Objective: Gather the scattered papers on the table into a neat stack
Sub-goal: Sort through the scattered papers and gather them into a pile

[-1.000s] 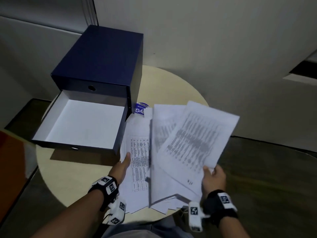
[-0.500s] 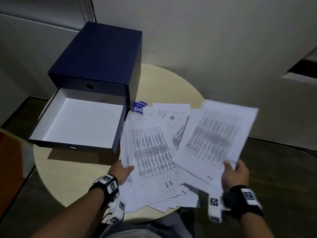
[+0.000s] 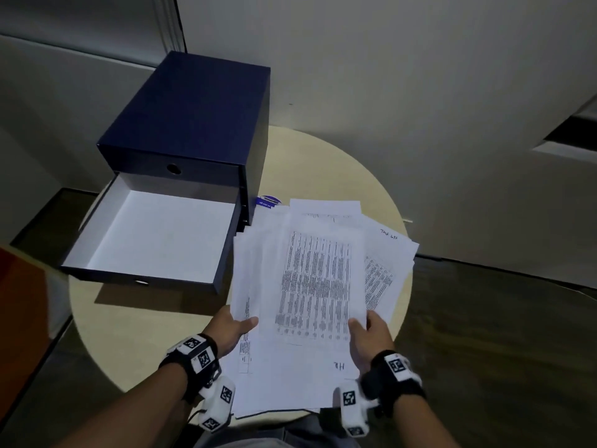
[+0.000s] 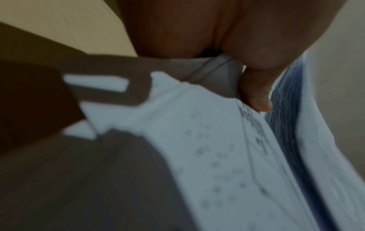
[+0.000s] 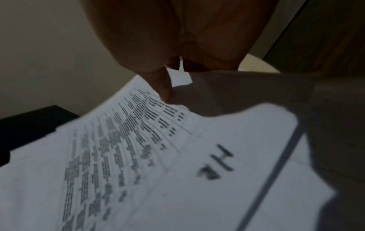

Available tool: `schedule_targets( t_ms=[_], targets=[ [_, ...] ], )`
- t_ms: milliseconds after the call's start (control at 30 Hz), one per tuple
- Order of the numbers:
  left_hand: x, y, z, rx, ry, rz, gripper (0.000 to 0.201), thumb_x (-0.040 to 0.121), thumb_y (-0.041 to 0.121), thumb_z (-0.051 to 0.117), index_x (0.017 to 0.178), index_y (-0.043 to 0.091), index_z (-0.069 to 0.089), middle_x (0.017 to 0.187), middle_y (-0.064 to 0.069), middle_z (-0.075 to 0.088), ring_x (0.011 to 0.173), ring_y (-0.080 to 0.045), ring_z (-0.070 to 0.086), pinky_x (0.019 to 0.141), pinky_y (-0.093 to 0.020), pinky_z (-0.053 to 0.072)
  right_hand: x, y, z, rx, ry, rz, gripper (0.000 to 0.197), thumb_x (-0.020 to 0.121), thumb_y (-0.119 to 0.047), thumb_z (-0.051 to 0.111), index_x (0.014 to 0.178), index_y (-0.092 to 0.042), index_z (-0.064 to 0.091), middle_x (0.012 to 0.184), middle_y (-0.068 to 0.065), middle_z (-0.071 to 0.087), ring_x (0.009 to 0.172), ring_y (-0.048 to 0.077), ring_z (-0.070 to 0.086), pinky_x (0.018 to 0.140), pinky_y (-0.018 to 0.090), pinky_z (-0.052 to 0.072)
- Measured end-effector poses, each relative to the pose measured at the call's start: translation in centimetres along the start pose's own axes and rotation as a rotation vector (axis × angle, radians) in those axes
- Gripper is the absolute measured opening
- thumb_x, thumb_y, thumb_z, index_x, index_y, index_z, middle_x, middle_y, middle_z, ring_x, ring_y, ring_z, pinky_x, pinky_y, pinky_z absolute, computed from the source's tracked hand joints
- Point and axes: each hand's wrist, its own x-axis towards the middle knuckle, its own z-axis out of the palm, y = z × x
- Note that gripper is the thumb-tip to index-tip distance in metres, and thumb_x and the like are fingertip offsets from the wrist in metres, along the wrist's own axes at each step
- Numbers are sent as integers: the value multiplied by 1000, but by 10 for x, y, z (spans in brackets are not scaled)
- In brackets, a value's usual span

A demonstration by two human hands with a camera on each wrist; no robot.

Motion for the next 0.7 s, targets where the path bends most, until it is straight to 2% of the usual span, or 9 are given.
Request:
schedule_targets(
  t_ms=[67, 167, 233, 300, 367, 433, 533, 600, 700],
  targets=[
    [-6, 5, 4, -23, -39, 36, 28, 87, 10, 70, 115, 8, 69, 106, -3, 76, 103, -23, 70, 97, -44, 52, -3, 1, 9, 63, -24, 37, 9, 98, -23, 56, 105, -17, 55, 99, -1, 64, 86, 20, 60, 79, 32, 47],
    [-14, 18, 11, -80, -80, 54, 17, 91, 16, 66, 105, 11, 72, 101, -6, 77, 105, -31, 69, 93, -44, 54, -4, -1, 11, 236, -39, 61, 25, 94, -20, 63, 111, -25, 46, 121, 1, 60, 105, 19, 62, 99, 42, 48],
    [-24, 34, 19, -155, -47, 47, 16, 96, 33, 58, 99, 21, 69, 98, -4, 76, 100, -29, 69, 94, -42, 53, -6, -7, 5, 318, -28, 48, 28, 96, -12, 60, 121, -18, 50, 111, 6, 64, 85, 7, 68, 78, 30, 57],
    [-33, 52, 28, -84, 11, 98, 19, 95, 50, 50, 87, 34, 58, 91, 8, 69, 88, -17, 65, 85, -30, 48, -9, -16, -5, 394, -17, 15, 27, 99, -4, 52, 124, -7, 58, 94, 1, 69, 63, -2, 67, 60, 16, 52],
    [-38, 67, 37, -30, 17, 236, 24, 85, 60, 58, 85, 37, 62, 94, 12, 71, 90, -14, 68, 79, -26, 51, -15, -32, -15, 470, 20, -44, 30, 99, -4, 51, 128, -10, 61, 106, -5, 74, 92, 5, 71, 83, 27, 55],
    [-39, 81, 48, -72, 18, 311, 20, 82, 49, 70, 96, 34, 69, 97, 10, 76, 93, -6, 71, 83, -27, 57, -20, -45, -26, 576, 61, -116, 32, 98, -4, 53, 126, -17, 61, 113, -10, 74, 107, 6, 67, 96, 33, 52],
    [-38, 100, 60, -7, 57, 433, 9, 87, 24, 71, 94, 28, 67, 84, 16, 71, 75, 10, 67, 64, -7, 50, -27, -53, -45, 742, 100, -104, 26, 92, 1, 59, 115, -11, 61, 99, 1, 76, 89, 12, 73, 75, 31, 61],
    [-36, 102, 66, 131, 54, 485, 8, 86, 26, 72, 83, 28, 64, 76, 12, 68, 66, -1, 65, 58, -15, 49, -28, -43, -50, 668, 155, -20, 30, 84, -13, 74, 110, -9, 60, 100, 10, 72, 88, 22, 72, 71, 36, 61],
    [-29, 85, 73, 359, -33, 457, 11, 86, 31, 66, 88, 20, 66, 85, -2, 71, 77, -17, 67, 70, -33, 56, -28, -13, -40, 362, 155, 107, 22, 82, -22, 77, 94, -12, 60, 95, 10, 68, 88, 27, 66, 80, 38, 55]
  ],
)
